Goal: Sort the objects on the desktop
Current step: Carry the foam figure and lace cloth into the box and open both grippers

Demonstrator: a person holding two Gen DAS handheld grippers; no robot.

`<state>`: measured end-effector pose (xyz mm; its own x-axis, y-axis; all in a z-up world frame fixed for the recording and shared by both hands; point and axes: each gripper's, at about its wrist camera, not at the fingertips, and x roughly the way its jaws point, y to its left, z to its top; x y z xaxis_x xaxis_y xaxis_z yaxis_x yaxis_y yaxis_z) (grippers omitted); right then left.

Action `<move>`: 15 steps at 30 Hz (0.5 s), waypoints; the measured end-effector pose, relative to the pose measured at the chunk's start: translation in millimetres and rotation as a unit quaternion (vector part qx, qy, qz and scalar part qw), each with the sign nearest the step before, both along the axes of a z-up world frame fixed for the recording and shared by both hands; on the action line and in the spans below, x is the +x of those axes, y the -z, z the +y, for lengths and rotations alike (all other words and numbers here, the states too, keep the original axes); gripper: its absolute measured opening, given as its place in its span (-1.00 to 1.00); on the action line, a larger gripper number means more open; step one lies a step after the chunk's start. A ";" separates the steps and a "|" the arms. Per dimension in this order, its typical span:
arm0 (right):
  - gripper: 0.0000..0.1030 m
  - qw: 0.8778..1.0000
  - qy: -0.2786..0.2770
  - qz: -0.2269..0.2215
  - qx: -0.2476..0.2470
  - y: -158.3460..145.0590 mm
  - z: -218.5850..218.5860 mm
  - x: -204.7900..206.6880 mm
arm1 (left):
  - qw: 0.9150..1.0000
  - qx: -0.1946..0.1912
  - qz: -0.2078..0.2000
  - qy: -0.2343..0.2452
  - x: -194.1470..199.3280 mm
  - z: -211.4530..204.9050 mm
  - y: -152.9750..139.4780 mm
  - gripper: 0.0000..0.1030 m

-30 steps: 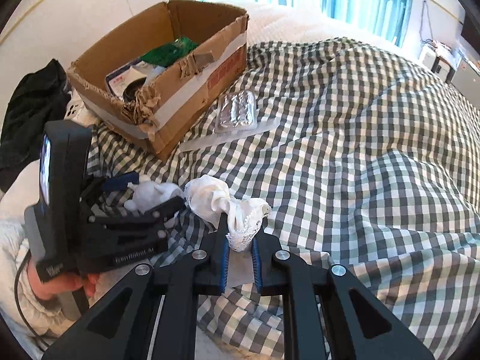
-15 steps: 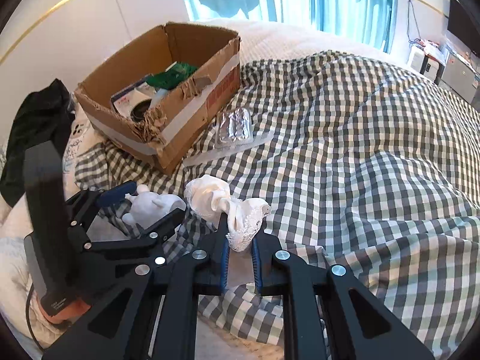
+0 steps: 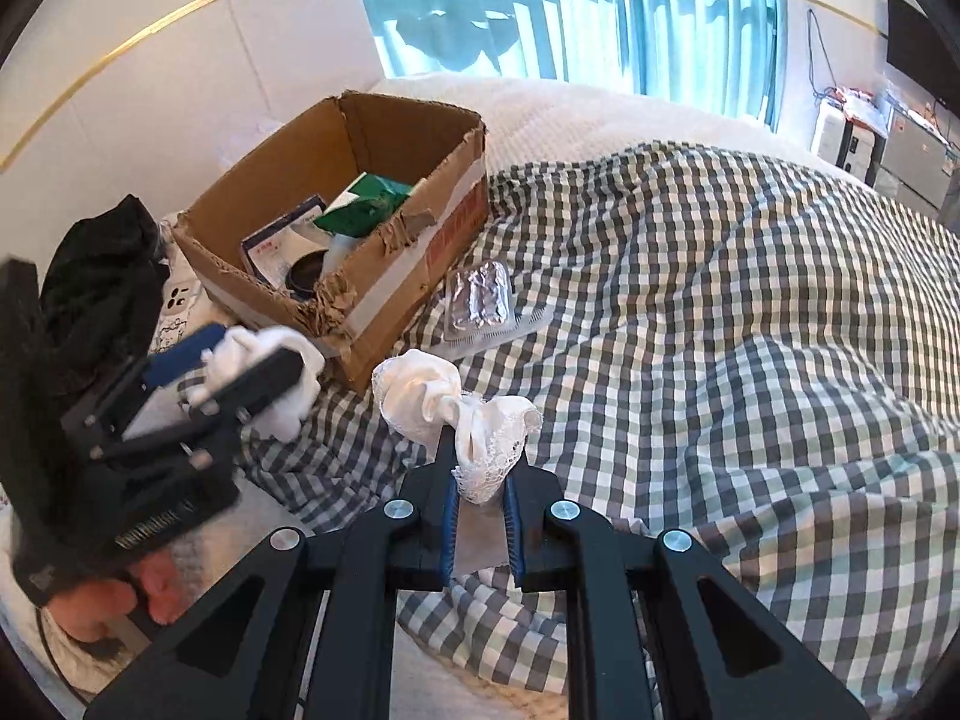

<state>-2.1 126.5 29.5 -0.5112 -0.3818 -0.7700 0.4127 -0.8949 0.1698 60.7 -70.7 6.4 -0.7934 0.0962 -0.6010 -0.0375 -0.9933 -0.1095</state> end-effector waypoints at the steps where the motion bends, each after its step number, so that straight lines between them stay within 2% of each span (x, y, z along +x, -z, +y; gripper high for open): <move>1: -0.76 1.000 -0.001 0.002 -0.001 -3.5 -0.8 -0.8 | 1.000 0.004 0.007 -0.003 -5.6 1.0 -3.1 0.60; 7: -0.76 0.999 -0.011 0.031 -0.004 -32.4 -11.7 -12.7 | 0.999 0.025 0.033 -0.028 -35.6 -12.0 -30.5 0.60; 15: -0.76 0.997 -0.035 0.071 0.007 -61.1 -45.6 -36.2 | 0.995 0.017 0.072 -0.060 -71.8 -43.0 -66.2 0.60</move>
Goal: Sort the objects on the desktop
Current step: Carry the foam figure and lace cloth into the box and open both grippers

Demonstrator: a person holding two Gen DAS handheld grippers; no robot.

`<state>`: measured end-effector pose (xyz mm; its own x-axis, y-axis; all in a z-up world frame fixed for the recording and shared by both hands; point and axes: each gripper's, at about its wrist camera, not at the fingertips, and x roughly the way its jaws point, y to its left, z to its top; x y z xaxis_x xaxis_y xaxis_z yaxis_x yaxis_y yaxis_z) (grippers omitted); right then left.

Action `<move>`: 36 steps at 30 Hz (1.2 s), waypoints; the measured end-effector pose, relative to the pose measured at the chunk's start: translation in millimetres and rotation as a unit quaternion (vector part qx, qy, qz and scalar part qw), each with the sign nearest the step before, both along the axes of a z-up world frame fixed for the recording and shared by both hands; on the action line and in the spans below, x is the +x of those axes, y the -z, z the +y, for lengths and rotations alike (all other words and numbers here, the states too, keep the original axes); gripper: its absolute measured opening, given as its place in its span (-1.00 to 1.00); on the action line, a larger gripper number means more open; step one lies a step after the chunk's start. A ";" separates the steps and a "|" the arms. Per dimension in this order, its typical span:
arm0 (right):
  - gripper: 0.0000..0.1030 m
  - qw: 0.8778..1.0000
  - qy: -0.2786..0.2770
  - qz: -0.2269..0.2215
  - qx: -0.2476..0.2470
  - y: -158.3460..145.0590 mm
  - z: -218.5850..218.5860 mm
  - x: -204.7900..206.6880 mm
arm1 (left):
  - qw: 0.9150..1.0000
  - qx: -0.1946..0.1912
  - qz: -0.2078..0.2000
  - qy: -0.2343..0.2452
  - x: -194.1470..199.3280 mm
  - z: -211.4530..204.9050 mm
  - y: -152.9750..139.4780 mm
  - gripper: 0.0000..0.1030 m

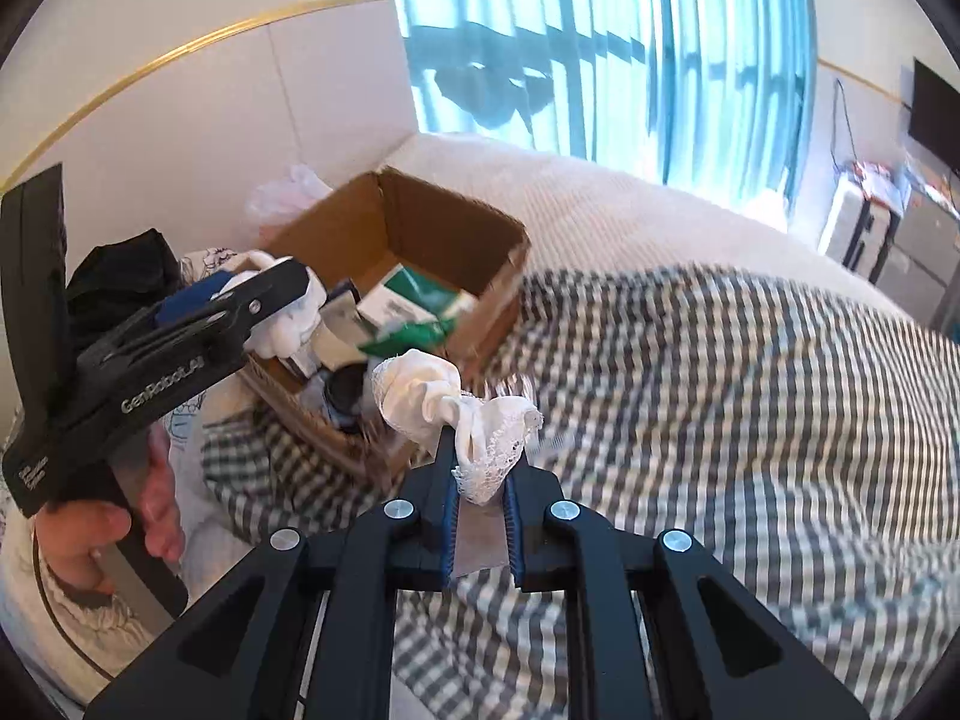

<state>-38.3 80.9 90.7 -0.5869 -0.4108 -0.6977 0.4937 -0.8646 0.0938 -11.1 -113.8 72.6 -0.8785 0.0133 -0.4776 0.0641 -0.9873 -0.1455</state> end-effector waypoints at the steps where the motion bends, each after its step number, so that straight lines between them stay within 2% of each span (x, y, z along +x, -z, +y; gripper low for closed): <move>1: -0.76 1.000 -0.005 0.003 0.001 -1.7 -6.3 -3.6 | 1.000 -0.003 0.004 -0.002 -3.6 -2.9 -2.2 0.60; 5: -0.76 1.000 -0.021 0.006 -0.003 -4.5 -30.6 -22.5 | 1.000 -0.014 0.008 -0.019 -22.5 -22.3 -5.5 0.60; 9: -0.76 0.999 -0.032 -0.011 -0.036 -2.1 -58.5 -48.0 | 0.999 -0.009 0.016 -0.045 -36.4 -49.6 0.0 0.60; 13: -0.76 0.998 -0.044 -0.014 -0.035 7.9 -92.8 -69.1 | 0.997 -0.002 0.002 -0.071 -50.4 -74.8 13.0 0.60; 20: -0.73 0.998 -0.033 -0.032 -0.048 27.2 -117.4 -104.2 | 0.997 0.001 -0.017 -0.080 -64.0 -88.1 36.8 0.61; 21: -0.69 0.998 -0.030 -0.032 -0.048 29.0 -118.1 -107.4 | 0.997 0.003 -0.018 -0.081 -65.3 -89.5 39.9 0.61; 22: -0.43 0.998 -0.024 -0.035 -0.052 30.4 -117.7 -111.2 | 0.996 0.004 -0.018 -0.083 -65.4 -89.7 42.1 0.61; 23: 0.02 0.998 -0.016 -0.036 -0.056 30.6 -114.0 -110.9 | 0.996 0.004 -0.017 -0.087 -65.8 -90.9 44.2 0.61; 25: 0.37 0.997 0.006 -0.032 -0.073 28.0 -104.7 -114.7 | 0.996 0.007 -0.012 -0.086 -66.4 -93.8 46.4 0.67; 26: 0.37 0.996 0.012 -0.031 -0.079 26.3 -99.5 -114.7 | 0.996 0.007 -0.007 -0.083 -65.7 -94.0 46.9 0.83; 28: 0.37 0.996 0.027 -0.028 -0.081 23.1 -86.1 -113.4 | 0.997 0.001 -0.004 -0.083 -64.1 -92.2 46.7 1.00; 33: 0.37 0.997 0.046 -0.023 -0.056 19.2 -51.1 -101.1 | 0.997 -0.021 -0.002 -0.072 -56.4 -79.4 47.2 1.00; 36: 0.37 0.998 0.058 -0.008 -0.031 14.4 -25.4 -84.1 | 0.998 -0.018 -0.003 -0.061 -49.3 -70.4 47.8 1.00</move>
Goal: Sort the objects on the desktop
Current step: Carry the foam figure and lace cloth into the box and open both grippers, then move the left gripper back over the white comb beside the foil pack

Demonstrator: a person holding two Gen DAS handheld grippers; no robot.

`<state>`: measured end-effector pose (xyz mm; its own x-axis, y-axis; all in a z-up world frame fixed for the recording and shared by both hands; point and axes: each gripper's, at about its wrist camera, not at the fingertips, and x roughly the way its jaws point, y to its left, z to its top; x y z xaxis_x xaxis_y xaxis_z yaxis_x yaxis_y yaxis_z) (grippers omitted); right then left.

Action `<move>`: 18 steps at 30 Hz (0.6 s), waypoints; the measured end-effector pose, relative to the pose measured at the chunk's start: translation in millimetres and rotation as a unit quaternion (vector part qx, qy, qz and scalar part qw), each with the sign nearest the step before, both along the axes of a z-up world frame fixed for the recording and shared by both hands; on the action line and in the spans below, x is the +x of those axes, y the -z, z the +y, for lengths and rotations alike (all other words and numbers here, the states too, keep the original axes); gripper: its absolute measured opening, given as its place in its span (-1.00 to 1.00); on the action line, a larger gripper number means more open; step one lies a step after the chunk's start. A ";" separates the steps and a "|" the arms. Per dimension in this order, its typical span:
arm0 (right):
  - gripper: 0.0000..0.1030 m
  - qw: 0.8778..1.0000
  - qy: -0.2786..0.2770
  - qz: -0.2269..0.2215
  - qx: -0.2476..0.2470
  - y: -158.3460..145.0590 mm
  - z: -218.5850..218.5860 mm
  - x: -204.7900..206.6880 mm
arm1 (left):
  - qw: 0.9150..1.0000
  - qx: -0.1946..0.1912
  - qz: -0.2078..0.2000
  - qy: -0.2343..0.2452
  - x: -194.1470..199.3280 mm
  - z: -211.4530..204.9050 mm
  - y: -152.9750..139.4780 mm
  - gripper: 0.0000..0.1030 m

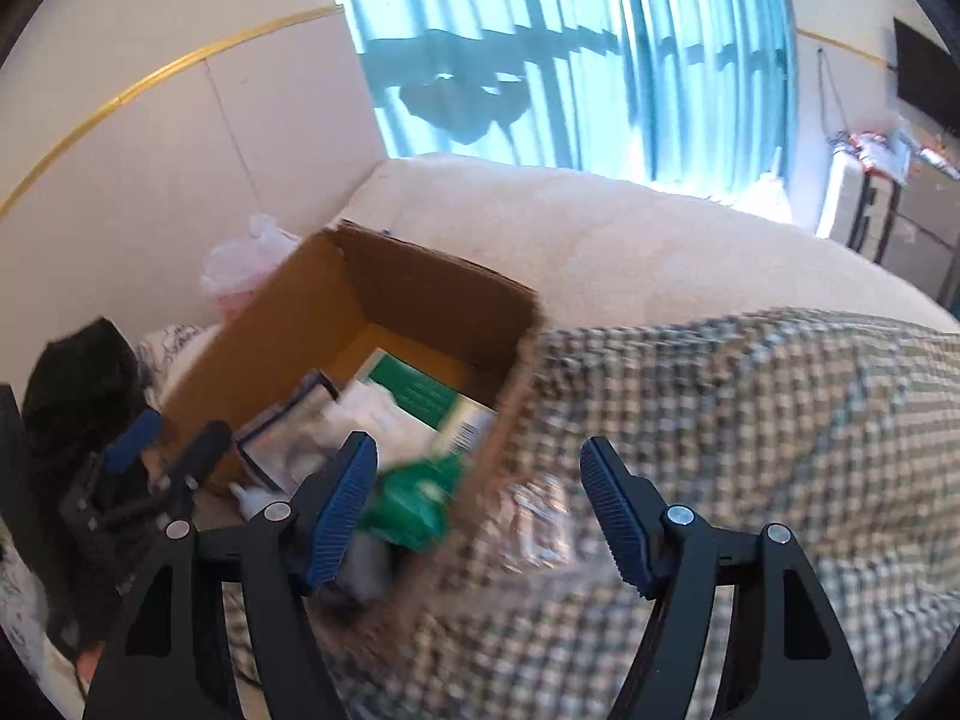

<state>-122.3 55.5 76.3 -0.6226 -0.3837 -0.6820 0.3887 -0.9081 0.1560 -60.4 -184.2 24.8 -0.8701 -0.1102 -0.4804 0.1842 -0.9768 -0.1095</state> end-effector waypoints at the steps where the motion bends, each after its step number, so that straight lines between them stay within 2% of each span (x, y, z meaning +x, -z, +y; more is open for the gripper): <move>1: 0.37 1.000 0.003 0.005 0.008 -2.2 7.2 5.7 | 1.000 0.002 0.000 0.005 2.4 2.8 0.2 1.00; 7: 0.37 0.999 0.011 0.021 0.036 -9.3 53.0 38.6 | 1.000 0.014 -0.006 0.024 28.0 39.9 0.6 1.00; 9: 0.37 0.999 0.011 0.028 0.041 -11.1 65.8 47.2 | 0.999 0.024 -0.001 0.044 39.9 60.0 0.3 1.00; 13: 0.37 0.998 0.011 0.023 0.052 -10.0 91.1 54.6 | 0.997 -0.004 -0.007 0.072 50.8 101.8 3.8 1.00; 18: 0.37 0.999 0.005 0.025 0.036 -10.1 136.3 63.5 | 0.993 -0.025 -0.016 0.116 57.0 154.6 14.1 1.00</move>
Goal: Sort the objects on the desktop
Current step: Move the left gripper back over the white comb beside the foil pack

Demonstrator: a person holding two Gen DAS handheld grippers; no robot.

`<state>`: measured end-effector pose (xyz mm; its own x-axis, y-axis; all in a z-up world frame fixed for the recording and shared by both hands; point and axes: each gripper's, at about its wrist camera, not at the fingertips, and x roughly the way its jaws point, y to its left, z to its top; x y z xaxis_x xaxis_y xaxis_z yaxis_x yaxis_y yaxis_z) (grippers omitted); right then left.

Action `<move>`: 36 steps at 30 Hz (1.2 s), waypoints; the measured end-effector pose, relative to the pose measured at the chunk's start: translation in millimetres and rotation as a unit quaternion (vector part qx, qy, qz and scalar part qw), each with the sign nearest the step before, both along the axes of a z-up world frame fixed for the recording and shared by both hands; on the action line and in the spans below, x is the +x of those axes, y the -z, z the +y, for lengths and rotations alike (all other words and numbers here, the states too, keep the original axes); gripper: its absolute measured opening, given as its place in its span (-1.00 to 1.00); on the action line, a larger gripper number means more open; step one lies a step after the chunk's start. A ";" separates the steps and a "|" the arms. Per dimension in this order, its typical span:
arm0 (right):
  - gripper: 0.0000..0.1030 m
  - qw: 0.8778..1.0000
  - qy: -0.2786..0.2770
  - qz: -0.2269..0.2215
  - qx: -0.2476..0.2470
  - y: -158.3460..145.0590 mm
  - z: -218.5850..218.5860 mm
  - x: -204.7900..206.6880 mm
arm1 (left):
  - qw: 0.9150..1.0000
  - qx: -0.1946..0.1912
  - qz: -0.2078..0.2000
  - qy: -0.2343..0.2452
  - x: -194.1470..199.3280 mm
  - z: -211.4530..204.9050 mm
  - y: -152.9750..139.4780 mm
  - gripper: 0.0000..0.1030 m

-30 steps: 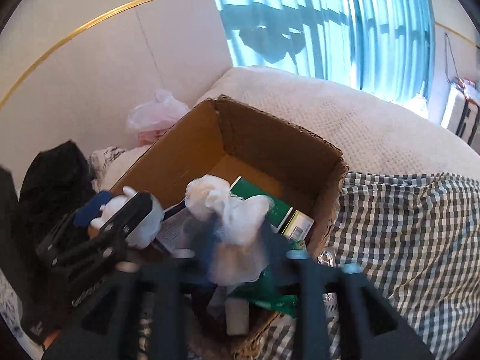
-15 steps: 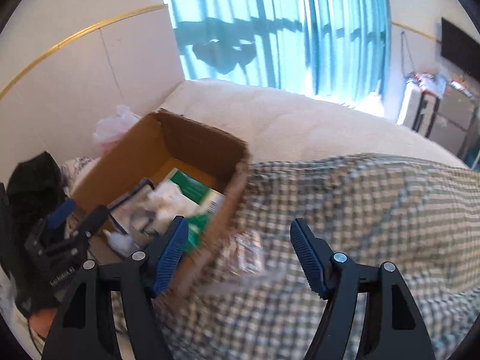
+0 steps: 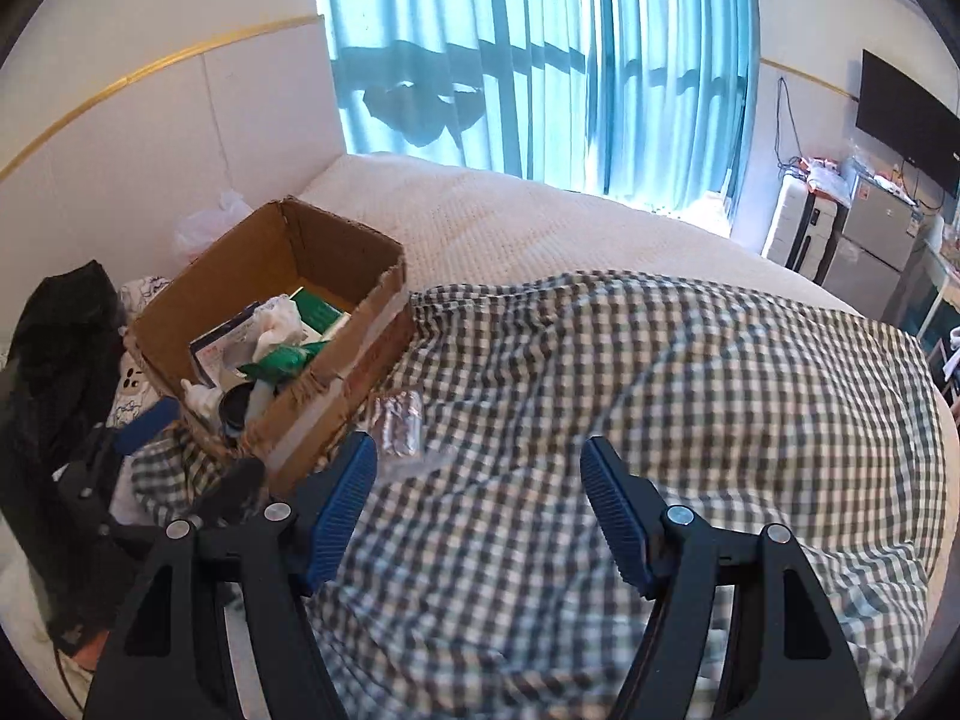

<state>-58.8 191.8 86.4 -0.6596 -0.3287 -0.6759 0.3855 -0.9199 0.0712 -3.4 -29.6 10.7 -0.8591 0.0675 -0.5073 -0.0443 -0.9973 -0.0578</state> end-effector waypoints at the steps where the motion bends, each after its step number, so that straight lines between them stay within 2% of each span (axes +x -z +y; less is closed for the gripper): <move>1: 0.37 1.000 0.000 0.001 -0.002 0.2 10.5 1.1 | 1.000 -0.002 -0.001 0.009 -0.4 8.3 1.5 1.00; 7: 0.37 0.999 0.014 -0.012 -0.027 9.2 56.3 -0.6 | 0.997 -0.019 -0.037 0.064 -22.0 57.1 20.0 1.00; 11: 0.37 0.998 0.019 -0.030 -0.042 16.8 74.0 -7.7 | 0.992 -0.063 -0.053 0.095 -44.7 83.1 36.6 1.00; 13: 0.37 0.998 0.020 -0.041 -0.048 21.2 79.0 -11.7 | 0.988 -0.091 -0.053 0.114 -53.2 93.9 49.1 1.00; 15: 0.37 0.998 0.015 -0.049 -0.047 26.0 80.7 -14.7 | 0.982 -0.105 -0.071 0.142 -66.2 99.8 64.9 1.00; 17: 0.37 0.998 0.015 -0.054 -0.041 29.9 78.4 -16.0 | 0.977 -0.112 -0.092 0.157 -80.4 98.9 80.8 1.00; 24: 0.37 0.998 0.017 -0.060 -0.010 40.0 65.3 -19.6 | 0.970 -0.131 -0.126 0.163 -116.8 83.2 122.6 1.00; 26: 0.37 0.998 0.019 -0.063 -0.009 41.6 64.8 -21.4 | 0.969 -0.151 -0.126 0.153 -120.9 81.1 130.0 1.00; 33: 0.37 0.997 0.016 -0.073 0.010 53.0 56.9 -22.8 | 0.963 -0.169 -0.137 0.157 -116.1 73.4 144.7 1.00; 35: 0.37 0.997 0.014 -0.076 0.015 56.0 55.9 -22.5 | 0.962 -0.154 -0.156 0.161 -124.0 69.3 150.7 1.00; 36: 0.37 0.997 0.014 -0.076 0.016 56.8 55.4 -22.8 | 0.964 -0.123 -0.175 0.160 -131.0 62.7 153.5 1.00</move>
